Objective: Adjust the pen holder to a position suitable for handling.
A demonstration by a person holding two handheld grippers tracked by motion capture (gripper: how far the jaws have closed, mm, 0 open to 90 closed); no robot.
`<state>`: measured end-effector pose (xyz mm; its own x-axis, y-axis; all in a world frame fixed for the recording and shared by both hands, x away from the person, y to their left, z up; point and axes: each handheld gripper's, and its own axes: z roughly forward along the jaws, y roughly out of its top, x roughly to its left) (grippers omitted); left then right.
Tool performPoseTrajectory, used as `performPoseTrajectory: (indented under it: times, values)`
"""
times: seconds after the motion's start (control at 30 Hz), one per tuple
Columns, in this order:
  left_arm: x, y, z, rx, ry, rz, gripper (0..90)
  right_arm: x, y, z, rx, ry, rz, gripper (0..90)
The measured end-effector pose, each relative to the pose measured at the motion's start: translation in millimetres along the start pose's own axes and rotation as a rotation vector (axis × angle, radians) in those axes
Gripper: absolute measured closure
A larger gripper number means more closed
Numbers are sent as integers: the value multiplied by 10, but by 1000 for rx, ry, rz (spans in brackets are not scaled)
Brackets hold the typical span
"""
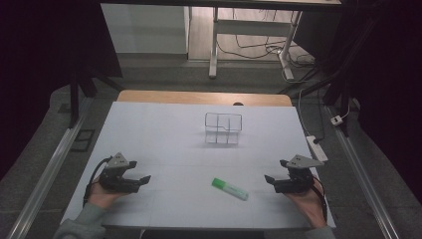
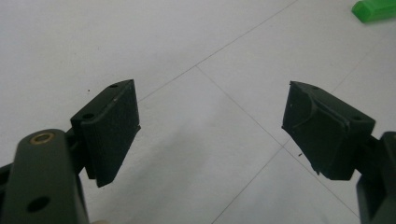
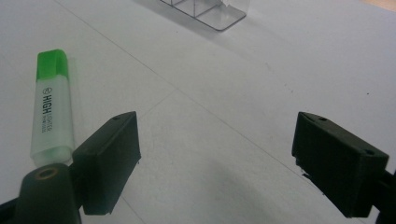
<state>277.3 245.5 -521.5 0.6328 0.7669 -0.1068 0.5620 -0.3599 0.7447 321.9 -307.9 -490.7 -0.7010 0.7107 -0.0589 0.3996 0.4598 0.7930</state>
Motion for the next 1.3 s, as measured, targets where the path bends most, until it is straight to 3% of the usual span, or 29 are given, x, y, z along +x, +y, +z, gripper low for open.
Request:
performPoseTrajectory:
  times: [0.7, 0.97, 1.3]
  values:
    - [5, 2, 16, 8, 0, 4, 185, 35, 248, 103, -17, 8, -2, 211]
    - [1, 4, 18, 10, 0, 5, 185, -15, 301, 133, -22, -2, 35, 241]
    - [-4, 8, 21, 11, 2, 8, 185, -55, 439, 268, -19, 1, 45, 292]
